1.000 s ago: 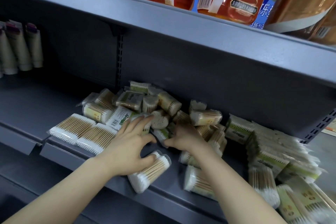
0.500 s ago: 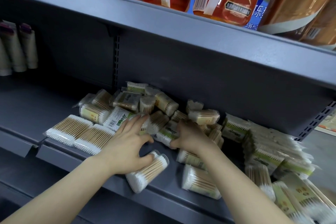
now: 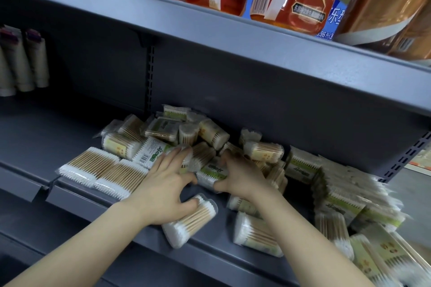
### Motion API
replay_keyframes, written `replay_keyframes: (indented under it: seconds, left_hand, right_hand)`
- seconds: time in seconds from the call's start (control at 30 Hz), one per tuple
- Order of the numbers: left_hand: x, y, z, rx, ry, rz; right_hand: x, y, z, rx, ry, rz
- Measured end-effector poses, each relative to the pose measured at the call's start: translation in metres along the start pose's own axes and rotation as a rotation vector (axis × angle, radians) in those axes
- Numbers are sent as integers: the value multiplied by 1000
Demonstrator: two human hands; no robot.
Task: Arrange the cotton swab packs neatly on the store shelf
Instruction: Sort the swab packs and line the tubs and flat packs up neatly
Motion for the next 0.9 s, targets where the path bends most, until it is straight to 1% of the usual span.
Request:
replay_keyframes:
  seconds: [0.13,0.23,0.43,0.57,0.67,0.77,0.9]
  left_hand:
    - [0,0,1,-25,-4,19]
    - [-1,4,4,-96,-3,43]
    - [-4,15,14,-125,149,-20]
    - [-12,23,17,-216,98,-54]
    - [-21,28,13,-257,77,-41]
    - [-29,31,10,-223,26,-61]
    - [-45,32,13,-251,-31,-25]
  right_hand:
    - [-2,-4,-7,-48,12,-23]
    - [-5,-9,-18,-92,21,-23]
    - [-17,-23,-34,-177,99,1]
    - [-23,-33,-40,-216,156,17]
    - [-28,-43,-41,-233,173,25]
    - [-33,-52,-39,-270,234,65]
    - [-37,-63,-35,-345,245,82]
Point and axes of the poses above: each hand's wrist, its own y-axis towards the middle knuckle, its own z-axis out of the palm, x = y × z, the point moved 2 cm from there along y, towards the middle knuckle, and after that the axes turned 12 degrees about -z, right-handed, at the moved point
